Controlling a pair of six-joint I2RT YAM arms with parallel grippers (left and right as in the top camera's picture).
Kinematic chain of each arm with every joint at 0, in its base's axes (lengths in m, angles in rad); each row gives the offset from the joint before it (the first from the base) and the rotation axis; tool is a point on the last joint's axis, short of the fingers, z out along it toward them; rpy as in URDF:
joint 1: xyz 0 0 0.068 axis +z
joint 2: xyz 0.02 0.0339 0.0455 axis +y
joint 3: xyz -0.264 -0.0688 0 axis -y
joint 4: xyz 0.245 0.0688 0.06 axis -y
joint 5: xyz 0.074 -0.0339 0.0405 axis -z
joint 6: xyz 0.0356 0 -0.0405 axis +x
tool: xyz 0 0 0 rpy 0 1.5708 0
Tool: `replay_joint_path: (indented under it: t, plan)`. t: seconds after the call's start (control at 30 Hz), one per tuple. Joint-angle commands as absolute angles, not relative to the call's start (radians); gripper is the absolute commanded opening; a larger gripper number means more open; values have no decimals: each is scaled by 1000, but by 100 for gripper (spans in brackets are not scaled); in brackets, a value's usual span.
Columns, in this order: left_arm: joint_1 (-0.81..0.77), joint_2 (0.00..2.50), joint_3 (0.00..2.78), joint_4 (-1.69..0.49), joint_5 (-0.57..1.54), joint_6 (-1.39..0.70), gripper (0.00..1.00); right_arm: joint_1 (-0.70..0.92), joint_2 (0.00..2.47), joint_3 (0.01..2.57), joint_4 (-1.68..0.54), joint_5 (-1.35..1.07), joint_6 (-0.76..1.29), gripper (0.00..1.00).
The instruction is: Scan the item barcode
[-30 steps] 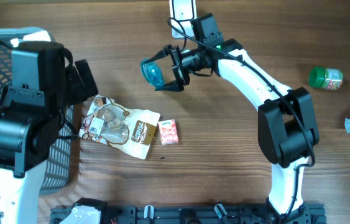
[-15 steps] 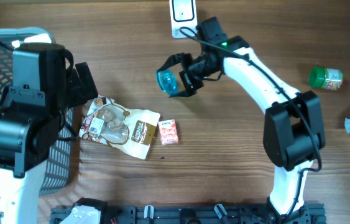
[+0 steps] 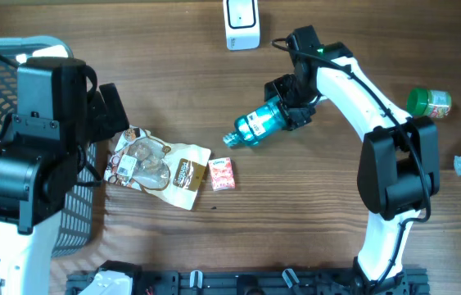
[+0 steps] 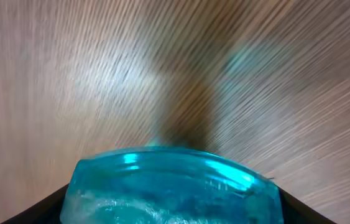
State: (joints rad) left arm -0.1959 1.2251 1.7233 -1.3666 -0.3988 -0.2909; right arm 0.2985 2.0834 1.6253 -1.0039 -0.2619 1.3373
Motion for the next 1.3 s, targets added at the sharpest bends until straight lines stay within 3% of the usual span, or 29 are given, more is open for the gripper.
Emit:
replay_joint_path:
  t: [0.0, 0.23, 0.33, 0.4, 0.47, 0.53, 0.7, 0.73, 0.77, 0.9, 1.0, 1.27]
  plan:
    - [-193, 1225, 1721, -1367, -393, -297, 100, 336, 2094, 1625, -1046, -100, 1252, 56]
    - [-193, 1225, 1721, -1367, -393, -297, 100, 379, 2096, 1625, -1086, 53, 1047, 58]
    - [-193, 1225, 1721, -1367, -393, -297, 100, 380, 2099, 1625, -1076, 64, 1005, 66]
    - [-193, 1225, 1721, -1367, -393, -297, 100, 380, 2099, 1625, -1065, 64, 994, 66]
    - [-193, 1225, 1721, -1367, -393, -297, 100, 380, 2099, 1625, -1067, 63, 988, 51]
    - [-193, 1225, 1721, -1367, -393, -297, 100, 380, 2099, 1625, -1045, 64, 943, 50]
    - [-193, 1225, 1721, -1367, -393, -297, 100, 380, 2099, 1625, -989, 63, 865, 84]
    - [-193, 1225, 1721, -1367, -393, -297, 100, 380, 2099, 1625, -1016, 58, 864, 95]
    - [-193, 1225, 1721, -1367, -393, -297, 100, 380, 2099, 1625, -1031, 52, 864, 98]
    - [-193, 1225, 1721, -1367, -393, -297, 100, 380, 2099, 1625, -1074, 37, 860, 100]
    - [-193, 1225, 1721, -1378, -393, -297, 100, 398, 2102, 1625, -1169, -103, 863, 100]
    - [-193, 1225, 1721, -1390, -371, -297, 100, 534, 2106, 1549, -1105, -58, 930, 100]
